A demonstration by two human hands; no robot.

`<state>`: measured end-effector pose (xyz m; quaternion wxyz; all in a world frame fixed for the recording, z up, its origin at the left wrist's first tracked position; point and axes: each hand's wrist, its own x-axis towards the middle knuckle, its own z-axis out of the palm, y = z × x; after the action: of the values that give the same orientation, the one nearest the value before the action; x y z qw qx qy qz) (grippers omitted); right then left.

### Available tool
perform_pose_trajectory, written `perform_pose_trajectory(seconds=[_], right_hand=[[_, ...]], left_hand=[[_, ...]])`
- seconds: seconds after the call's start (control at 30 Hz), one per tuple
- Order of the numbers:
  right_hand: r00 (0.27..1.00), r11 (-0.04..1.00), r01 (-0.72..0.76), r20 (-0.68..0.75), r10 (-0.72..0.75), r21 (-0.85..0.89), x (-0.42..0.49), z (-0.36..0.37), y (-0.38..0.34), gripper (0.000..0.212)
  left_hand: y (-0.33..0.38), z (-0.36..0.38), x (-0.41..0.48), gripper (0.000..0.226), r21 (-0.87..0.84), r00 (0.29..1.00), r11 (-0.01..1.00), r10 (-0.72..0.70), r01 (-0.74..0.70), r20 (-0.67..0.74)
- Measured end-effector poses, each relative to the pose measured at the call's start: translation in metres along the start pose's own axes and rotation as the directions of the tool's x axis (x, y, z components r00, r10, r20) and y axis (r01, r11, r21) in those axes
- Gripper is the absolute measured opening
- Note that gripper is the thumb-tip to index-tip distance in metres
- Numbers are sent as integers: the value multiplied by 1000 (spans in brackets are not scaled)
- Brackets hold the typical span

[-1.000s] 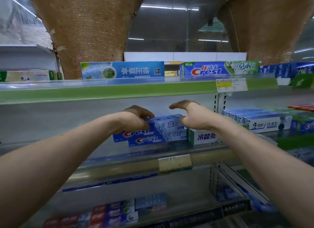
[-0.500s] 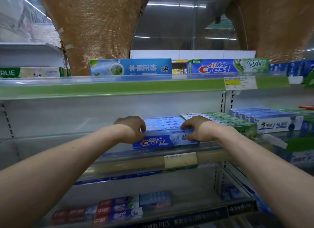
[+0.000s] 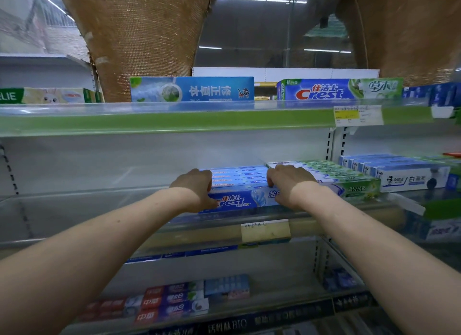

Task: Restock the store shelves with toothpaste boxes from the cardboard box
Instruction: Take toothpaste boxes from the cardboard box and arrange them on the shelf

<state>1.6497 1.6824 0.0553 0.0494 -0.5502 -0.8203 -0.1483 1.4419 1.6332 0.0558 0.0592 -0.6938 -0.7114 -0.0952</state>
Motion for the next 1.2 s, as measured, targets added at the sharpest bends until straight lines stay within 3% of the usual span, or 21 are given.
perform_pose_trajectory(seconds=[0.17,0.3,0.43,0.83,0.9,1.0,1.1,1.2], right_hand=[[1000,1000,-10,-12,9,-27,2,2,-1,32],[998,997,-54,20,52,63,0,-4,9,32],[996,993,-92,26,90,78,-3,-5,20,31],[993,994,-106,41,107,-26,-2,-6,14,28],[994,994,-104,41,105,-35,-3,-8,13,28],[994,995,-96,45,97,-25,-6,-8,12,29],[997,997,-77,23,78,-17,-8,-6,13,30],[997,998,-63,33,63,-5,-11,-7,14,31]], left_hand=[[3,4,-2,39,-43,999,998,-39,37,-37],[-12,-3,-8,67,-211,995,973,-87,96,51],[-15,-1,-10,53,-299,988,943,-125,146,89],[-6,6,-5,35,-80,981,978,-192,192,11],[-2,3,-8,34,19,982,982,-187,187,10],[12,-4,-13,40,193,991,974,-107,121,-84],[27,-5,-9,35,148,991,989,-8,28,-135],[36,1,-5,23,233,995,973,21,3,-100]])
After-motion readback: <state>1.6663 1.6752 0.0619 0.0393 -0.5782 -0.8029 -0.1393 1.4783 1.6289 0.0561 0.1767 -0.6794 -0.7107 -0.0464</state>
